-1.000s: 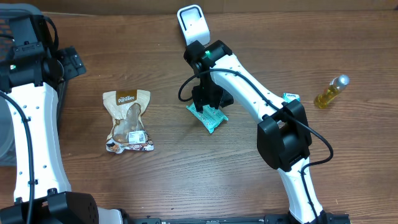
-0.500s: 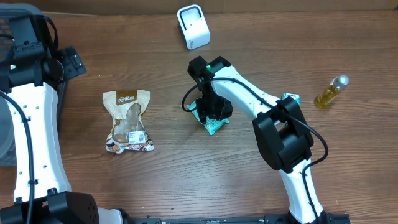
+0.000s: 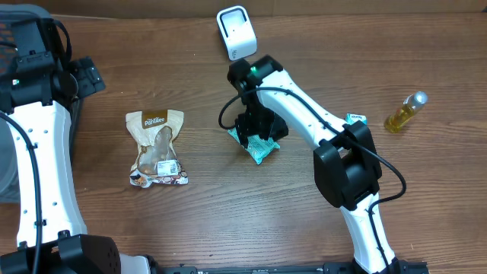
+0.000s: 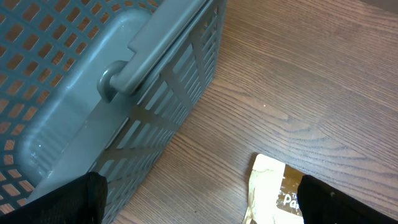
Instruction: Scan the item barcode
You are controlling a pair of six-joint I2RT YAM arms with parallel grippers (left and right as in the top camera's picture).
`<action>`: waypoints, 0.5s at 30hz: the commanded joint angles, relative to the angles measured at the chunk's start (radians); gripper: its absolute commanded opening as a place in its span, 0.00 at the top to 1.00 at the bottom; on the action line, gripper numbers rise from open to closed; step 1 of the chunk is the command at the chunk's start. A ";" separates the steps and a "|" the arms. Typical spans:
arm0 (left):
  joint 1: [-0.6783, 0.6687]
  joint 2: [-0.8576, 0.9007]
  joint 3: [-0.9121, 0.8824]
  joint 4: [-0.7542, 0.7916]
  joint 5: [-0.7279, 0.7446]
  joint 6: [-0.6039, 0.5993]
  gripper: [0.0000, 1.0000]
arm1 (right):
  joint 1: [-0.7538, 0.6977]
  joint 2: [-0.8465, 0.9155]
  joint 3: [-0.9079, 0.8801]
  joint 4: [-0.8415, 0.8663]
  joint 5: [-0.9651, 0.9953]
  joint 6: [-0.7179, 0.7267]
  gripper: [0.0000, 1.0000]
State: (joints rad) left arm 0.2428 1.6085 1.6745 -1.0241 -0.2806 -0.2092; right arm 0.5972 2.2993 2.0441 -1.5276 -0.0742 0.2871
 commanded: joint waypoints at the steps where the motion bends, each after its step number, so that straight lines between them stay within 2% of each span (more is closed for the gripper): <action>1: 0.005 0.000 0.011 0.003 0.001 0.003 0.00 | 0.022 -0.010 0.045 -0.011 0.009 0.000 0.25; 4: 0.005 0.000 0.011 0.003 0.001 0.003 0.00 | 0.060 -0.020 0.045 -0.019 0.112 0.042 0.25; 9: 0.005 0.000 0.011 0.003 0.001 0.003 0.01 | 0.160 -0.022 0.045 -0.025 0.400 0.197 0.23; 15: 0.005 0.000 0.011 0.003 0.001 0.003 0.00 | 0.230 -0.080 0.045 -0.047 0.471 0.266 0.20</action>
State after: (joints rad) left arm 0.2428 1.6085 1.6745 -1.0241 -0.2806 -0.2092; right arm 0.8154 2.2974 2.0689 -1.5635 0.3099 0.4812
